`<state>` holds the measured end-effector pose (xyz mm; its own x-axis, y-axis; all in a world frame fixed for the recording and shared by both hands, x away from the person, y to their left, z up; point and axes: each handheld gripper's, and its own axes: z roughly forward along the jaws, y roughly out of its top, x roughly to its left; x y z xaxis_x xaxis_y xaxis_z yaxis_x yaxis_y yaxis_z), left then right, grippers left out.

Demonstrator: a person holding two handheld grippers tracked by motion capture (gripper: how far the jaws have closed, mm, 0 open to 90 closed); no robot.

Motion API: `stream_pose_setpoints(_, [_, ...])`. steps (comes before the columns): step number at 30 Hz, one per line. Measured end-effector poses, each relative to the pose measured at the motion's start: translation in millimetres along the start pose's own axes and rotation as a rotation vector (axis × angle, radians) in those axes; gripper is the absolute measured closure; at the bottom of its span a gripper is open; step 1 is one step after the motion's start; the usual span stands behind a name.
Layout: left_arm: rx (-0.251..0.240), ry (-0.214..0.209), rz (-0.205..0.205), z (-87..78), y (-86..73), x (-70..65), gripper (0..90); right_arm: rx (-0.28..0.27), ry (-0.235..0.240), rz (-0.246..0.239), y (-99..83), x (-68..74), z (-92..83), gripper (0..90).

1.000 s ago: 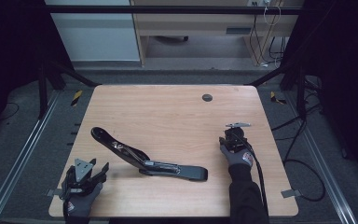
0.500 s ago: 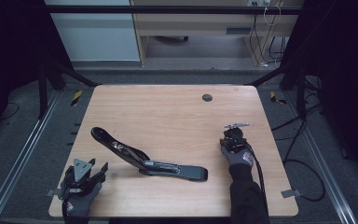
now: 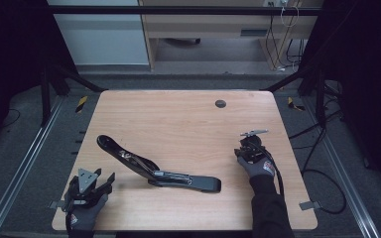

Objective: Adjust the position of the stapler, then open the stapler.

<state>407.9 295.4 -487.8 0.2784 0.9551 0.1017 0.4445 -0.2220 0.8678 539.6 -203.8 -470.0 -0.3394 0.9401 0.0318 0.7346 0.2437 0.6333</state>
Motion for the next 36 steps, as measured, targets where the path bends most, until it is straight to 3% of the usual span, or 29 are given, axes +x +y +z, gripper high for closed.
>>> stream_pose_setpoints(5, [0.003, -0.004, -0.004, 0.2, -0.4, 0.3, 46.4, 0.03, 0.004, -0.011, -1.2, 0.6, 5.9, 70.3])
stream_pose_setpoints(21, [0.005, -0.006, 0.002, -0.1, -0.4, 0.4, 46.2, 0.058, 0.001, -0.022, 1.2, -2.5, 13.3, 77.8])
stream_pose_setpoints(36, [0.005, 0.0, 0.005, -0.5, -0.3, 1.1, 46.1, 0.085, 0.005, -0.015, 0.5, -4.6, 16.9, 77.8])
